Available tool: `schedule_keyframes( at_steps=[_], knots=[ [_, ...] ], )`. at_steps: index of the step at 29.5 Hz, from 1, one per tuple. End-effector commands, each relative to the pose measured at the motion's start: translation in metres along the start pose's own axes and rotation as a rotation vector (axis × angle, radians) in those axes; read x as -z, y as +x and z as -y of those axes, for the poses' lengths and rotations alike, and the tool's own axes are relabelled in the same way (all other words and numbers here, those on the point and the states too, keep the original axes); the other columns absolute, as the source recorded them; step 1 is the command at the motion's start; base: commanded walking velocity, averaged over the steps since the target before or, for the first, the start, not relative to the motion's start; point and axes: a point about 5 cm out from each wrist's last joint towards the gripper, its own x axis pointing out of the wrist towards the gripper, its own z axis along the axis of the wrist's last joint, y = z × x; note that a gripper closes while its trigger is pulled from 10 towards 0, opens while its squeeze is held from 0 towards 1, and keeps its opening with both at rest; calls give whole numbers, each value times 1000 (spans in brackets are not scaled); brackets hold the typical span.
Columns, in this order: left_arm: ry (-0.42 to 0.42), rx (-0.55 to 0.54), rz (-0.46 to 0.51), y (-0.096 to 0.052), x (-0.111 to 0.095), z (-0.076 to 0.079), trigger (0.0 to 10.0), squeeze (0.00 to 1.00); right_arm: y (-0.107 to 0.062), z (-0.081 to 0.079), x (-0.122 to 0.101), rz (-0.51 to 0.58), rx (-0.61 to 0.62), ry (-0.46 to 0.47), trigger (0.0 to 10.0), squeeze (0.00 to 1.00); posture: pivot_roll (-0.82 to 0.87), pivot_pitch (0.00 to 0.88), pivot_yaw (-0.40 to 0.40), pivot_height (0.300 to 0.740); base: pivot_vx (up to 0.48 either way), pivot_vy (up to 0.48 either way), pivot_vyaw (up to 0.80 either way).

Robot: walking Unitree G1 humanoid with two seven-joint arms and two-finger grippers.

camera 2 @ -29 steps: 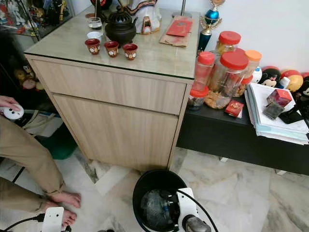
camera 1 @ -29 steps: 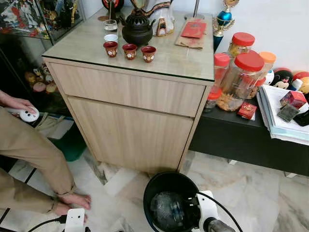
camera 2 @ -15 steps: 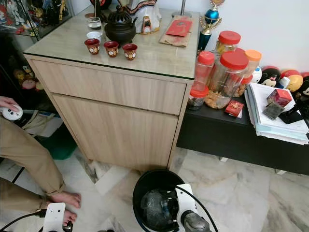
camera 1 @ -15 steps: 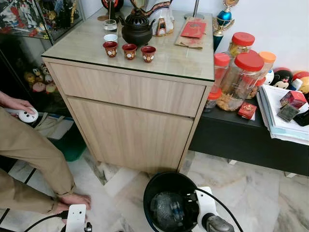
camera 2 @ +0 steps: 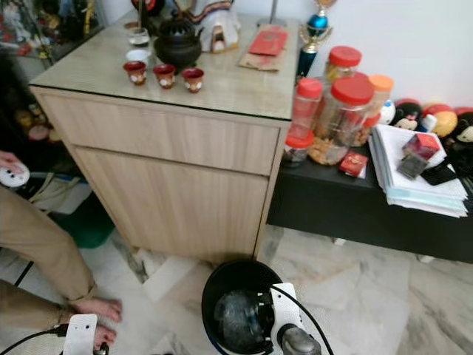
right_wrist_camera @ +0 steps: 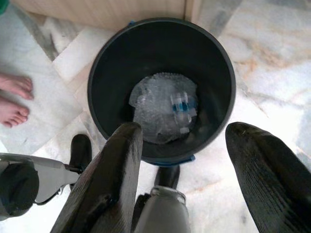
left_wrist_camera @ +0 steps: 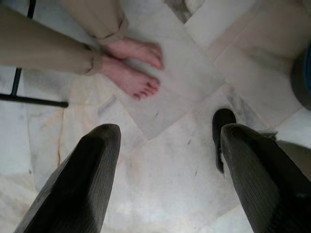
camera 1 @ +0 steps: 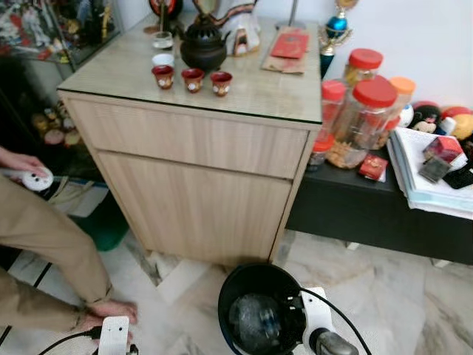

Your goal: Picking trash to rubbish bin

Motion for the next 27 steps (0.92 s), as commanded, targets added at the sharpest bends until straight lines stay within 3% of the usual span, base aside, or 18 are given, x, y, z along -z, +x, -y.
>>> schedule_keyframes(
  at_steps=[1, 20, 27],
  knots=[
    [-1, -1, -23, -1, 6, -3, 10000, 0, 0, -2, 1, 1, 7, 14, 10000, 0, 155, 108, -41, 740, 0, 0, 0],
    [18, 19, -2, 1, -1, -1, 10000, 0, 0, -3, 3, 2, 12, 27, 10000, 0, 157, 102, -37, 740, 0, 0, -154],
    [15, 24, 4, 1, -2, 0, 10000, 0, 0, -5, 2, 3, 4, 44, 10000, 0, 159, 99, -38, 740, -307, 0, -350]
  ],
)
